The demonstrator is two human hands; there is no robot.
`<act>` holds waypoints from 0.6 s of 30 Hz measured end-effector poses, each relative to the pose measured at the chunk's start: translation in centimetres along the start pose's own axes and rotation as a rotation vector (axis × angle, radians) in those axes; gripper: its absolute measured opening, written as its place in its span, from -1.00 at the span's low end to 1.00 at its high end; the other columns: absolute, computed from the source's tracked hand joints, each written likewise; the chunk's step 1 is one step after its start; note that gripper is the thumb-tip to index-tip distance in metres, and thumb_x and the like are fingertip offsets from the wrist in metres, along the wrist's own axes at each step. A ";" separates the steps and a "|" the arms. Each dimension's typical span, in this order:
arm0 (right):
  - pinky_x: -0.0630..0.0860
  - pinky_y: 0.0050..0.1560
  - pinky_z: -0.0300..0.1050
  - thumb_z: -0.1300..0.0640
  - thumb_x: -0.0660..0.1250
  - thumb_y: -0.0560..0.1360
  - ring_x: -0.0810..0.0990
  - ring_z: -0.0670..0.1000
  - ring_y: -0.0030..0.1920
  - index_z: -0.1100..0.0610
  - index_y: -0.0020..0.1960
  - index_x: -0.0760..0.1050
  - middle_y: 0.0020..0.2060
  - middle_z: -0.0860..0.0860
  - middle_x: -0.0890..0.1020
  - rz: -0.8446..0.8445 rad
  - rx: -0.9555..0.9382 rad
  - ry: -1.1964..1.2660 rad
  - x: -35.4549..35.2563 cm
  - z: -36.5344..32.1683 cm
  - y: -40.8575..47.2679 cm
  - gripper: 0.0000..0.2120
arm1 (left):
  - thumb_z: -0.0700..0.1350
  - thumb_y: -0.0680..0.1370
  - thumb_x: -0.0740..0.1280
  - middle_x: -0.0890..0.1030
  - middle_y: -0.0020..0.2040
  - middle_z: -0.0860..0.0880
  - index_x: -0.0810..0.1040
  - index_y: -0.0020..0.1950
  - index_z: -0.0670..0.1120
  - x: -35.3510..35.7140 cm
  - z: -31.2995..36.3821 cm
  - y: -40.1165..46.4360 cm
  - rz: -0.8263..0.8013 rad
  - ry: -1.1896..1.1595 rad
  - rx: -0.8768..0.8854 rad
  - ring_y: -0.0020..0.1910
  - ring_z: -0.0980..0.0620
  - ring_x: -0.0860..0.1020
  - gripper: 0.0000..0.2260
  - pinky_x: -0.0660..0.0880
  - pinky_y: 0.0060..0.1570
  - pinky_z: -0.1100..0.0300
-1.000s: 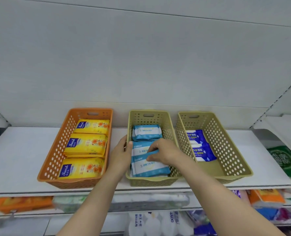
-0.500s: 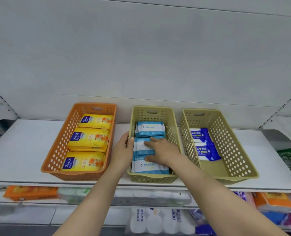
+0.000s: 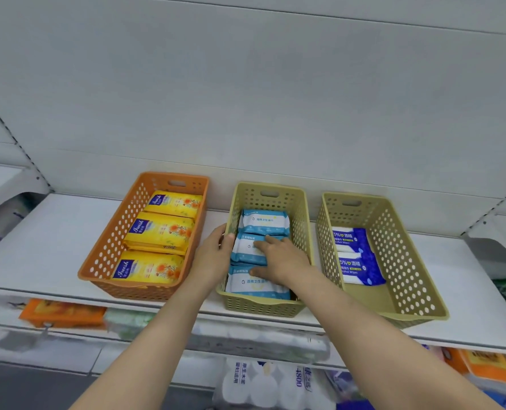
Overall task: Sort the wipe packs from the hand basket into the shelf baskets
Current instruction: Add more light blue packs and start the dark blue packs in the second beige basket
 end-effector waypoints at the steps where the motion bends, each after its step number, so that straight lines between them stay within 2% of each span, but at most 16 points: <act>1: 0.39 0.34 0.11 -0.31 0.29 0.48 0.29 0.15 0.44 -0.08 0.51 0.23 0.50 0.00 0.29 -0.008 -0.001 -0.011 -0.3 0.0 0.0 -0.32 | -0.02 0.67 0.14 0.60 0.15 0.04 0.44 0.38 0.08 -0.1 0.2 0.0 0.001 0.034 0.003 -0.13 0.34 0.48 -0.71 0.37 -0.33 0.41; 3: 0.45 0.27 0.08 -0.33 0.27 0.48 0.40 0.12 0.37 -0.04 0.46 0.33 0.41 0.02 0.42 -0.022 -0.003 -0.037 -1.4 0.1 0.2 -0.36 | -0.02 0.66 0.16 0.59 0.23 -0.02 0.42 0.40 0.02 -0.4 0.9 -0.1 0.002 0.119 0.003 -0.11 0.27 0.49 -0.69 0.38 -0.30 0.41; 5: 0.49 0.22 0.06 -0.32 0.25 0.50 0.47 0.11 0.31 0.00 0.42 0.39 0.34 0.05 0.50 -0.004 -0.020 -0.047 -3.4 0.2 0.7 -0.40 | -0.02 0.65 0.21 0.54 0.31 -0.06 0.36 0.46 -0.04 -1.1 2.1 -0.1 0.017 0.186 0.018 0.08 0.09 0.56 -0.63 0.44 -0.09 0.34; 7: 0.49 0.22 0.03 -0.25 0.25 0.53 0.48 0.12 0.32 0.02 0.43 0.40 0.35 0.06 0.51 0.063 -0.069 -0.043 -6.5 -0.2 1.0 -0.44 | -0.04 0.63 0.26 0.51 0.36 -0.08 0.35 0.47 -0.07 -2.6 3.8 -0.2 0.051 0.215 0.089 0.24 0.00 0.52 -0.59 0.40 0.07 0.23; 10: 0.44 0.18 -0.04 -0.17 0.28 0.55 0.47 0.11 0.32 0.03 0.41 0.43 0.35 0.05 0.52 0.186 -0.168 -0.018 -11.5 -2.0 0.8 -0.51 | -0.08 0.60 0.32 0.51 0.35 -0.10 0.39 0.45 -0.11 -6.6 6.6 -0.3 0.131 0.333 0.228 0.31 -0.05 0.48 -0.58 0.37 0.20 0.18; 14: 0.38 0.30 0.00 -0.11 0.27 0.58 0.42 0.07 0.37 0.01 0.42 0.42 0.37 0.02 0.49 0.355 -0.321 0.016 -16.3 -6.3 -0.7 -0.56 | -0.05 0.58 0.33 0.47 0.35 -0.11 0.41 0.44 -0.08 -13.3 8.0 -1.4 0.289 0.578 0.315 0.33 -0.12 0.40 -0.58 0.34 0.29 0.05; 18: 0.37 0.31 -0.03 -0.11 0.24 0.60 0.36 0.03 0.40 0.01 0.43 0.40 0.37 -0.03 0.49 0.535 -0.463 0.030 -17.7 -12.5 -2.6 -0.56 | -0.03 0.59 0.30 0.48 0.35 -0.11 0.41 0.43 -0.06 -20.6 6.3 -3.9 0.438 0.690 0.304 0.32 -0.15 0.39 -0.59 0.39 0.26 -0.04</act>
Point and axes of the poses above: each hand's wrist, its own y-axis towards the middle knuckle, its own x-axis out of the palm, z = x × y, the point moved 3 cm from there along y, towards the middle knuckle
